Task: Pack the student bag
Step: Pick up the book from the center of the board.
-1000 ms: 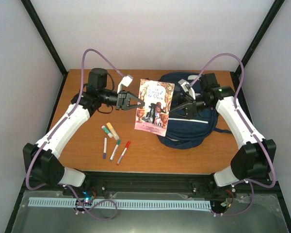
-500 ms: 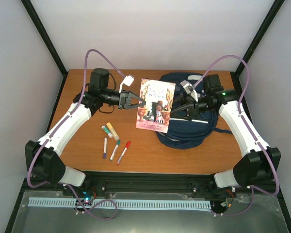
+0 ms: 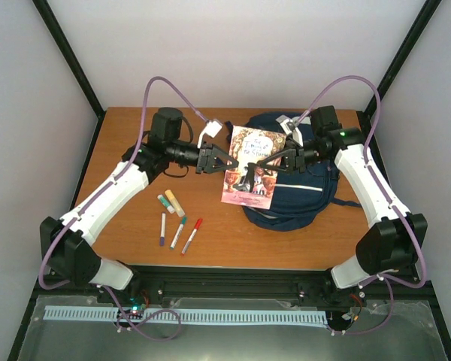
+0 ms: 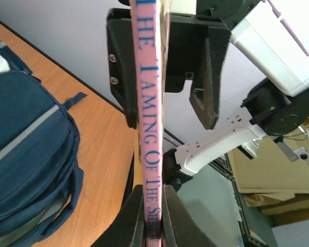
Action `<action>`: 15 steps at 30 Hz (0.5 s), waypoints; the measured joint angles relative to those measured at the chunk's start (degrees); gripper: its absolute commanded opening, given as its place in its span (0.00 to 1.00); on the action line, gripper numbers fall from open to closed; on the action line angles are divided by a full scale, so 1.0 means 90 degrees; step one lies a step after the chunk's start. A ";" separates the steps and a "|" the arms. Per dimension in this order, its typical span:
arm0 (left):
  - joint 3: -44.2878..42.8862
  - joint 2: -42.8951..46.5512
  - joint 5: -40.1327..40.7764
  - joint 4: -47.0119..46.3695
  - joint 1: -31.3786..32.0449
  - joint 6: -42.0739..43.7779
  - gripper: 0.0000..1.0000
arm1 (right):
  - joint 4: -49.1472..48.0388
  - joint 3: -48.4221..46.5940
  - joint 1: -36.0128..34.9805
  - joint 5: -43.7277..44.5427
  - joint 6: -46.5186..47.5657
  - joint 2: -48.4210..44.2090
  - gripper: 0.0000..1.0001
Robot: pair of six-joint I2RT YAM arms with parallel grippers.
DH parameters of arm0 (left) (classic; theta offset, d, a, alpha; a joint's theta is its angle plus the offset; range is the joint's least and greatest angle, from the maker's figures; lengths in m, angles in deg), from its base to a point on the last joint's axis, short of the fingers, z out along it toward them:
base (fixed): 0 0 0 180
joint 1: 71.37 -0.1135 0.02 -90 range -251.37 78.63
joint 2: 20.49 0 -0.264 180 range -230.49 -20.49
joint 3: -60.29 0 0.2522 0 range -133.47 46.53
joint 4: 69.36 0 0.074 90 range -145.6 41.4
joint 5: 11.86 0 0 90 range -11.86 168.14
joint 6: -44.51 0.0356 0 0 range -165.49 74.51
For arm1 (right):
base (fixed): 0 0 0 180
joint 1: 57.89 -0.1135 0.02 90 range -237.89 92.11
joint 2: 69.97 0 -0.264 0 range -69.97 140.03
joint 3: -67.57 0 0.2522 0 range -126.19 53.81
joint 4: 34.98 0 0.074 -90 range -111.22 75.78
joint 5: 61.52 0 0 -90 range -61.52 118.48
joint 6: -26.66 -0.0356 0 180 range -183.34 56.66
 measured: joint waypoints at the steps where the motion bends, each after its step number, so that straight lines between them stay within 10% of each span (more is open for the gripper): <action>1: -0.0022 0.0000 0.0097 -0.0039 0.0007 -0.0027 0.01 | 0.0005 -0.0007 0.0000 -0.0007 -0.0024 0.0000 0.52; 15: 0.0806 0.1035 0.1797 -0.1144 0.0027 -0.1013 0.01 | -0.0784 0.0204 0.0019 -0.0017 -0.0928 -0.0464 0.47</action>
